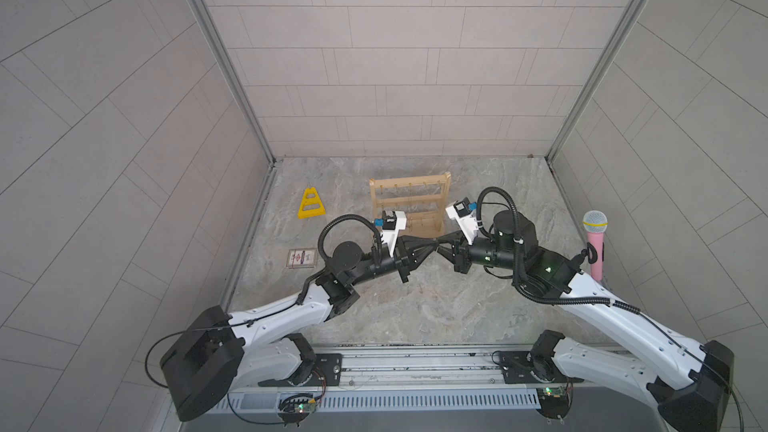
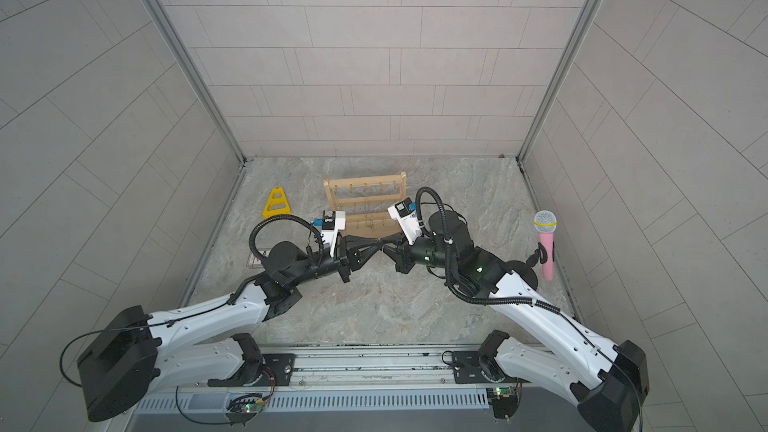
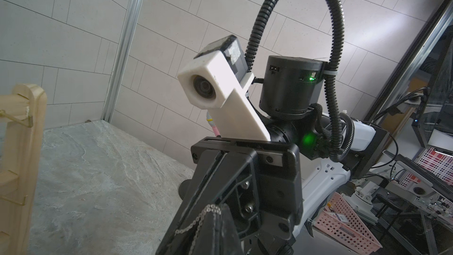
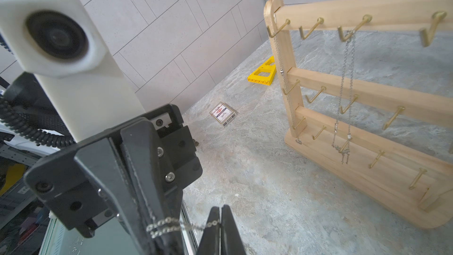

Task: Hang the necklace on the jewelry display stand
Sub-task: Pick up the necklace from the center of the board.

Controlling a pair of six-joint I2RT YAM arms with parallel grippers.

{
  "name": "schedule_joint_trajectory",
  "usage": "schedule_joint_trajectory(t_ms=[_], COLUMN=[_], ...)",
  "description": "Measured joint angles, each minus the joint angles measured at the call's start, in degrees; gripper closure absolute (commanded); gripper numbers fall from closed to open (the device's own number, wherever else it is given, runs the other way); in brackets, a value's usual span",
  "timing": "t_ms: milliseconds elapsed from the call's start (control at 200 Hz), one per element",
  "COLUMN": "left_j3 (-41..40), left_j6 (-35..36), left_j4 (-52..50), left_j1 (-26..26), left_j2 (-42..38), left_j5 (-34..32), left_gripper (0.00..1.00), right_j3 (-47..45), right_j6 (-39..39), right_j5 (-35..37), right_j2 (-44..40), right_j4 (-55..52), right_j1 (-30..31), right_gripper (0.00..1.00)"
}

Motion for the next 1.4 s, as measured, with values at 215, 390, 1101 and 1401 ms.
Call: schedule_joint_trajectory(t_ms=[215,390,1101,1401], left_j3=[0.00,0.00,-0.17,-0.83], left_j6=[-0.31,-0.33,-1.84,-2.69], left_j4=[0.00,0.00,0.24,0.66], left_j1=[0.00,0.28,1.66,2.27], left_j2=[0.11,0.11,-0.13,-0.13], left_j5=[0.09,0.04,-0.70,-1.18], left_gripper=[1.00,1.00,0.99,0.95], right_j3=[-0.17,-0.98,-3.74,-3.74], right_j6=[0.42,0.50,3.91,4.50], right_j5=[0.17,0.70,6.86,8.20], right_j2=[0.00,-0.20,-3.23,-3.67], right_j4=[1.68,2.64,6.91,7.32], right_j1=[0.39,0.39,0.63,0.66], right_gripper=[1.00,1.00,1.00,1.00])
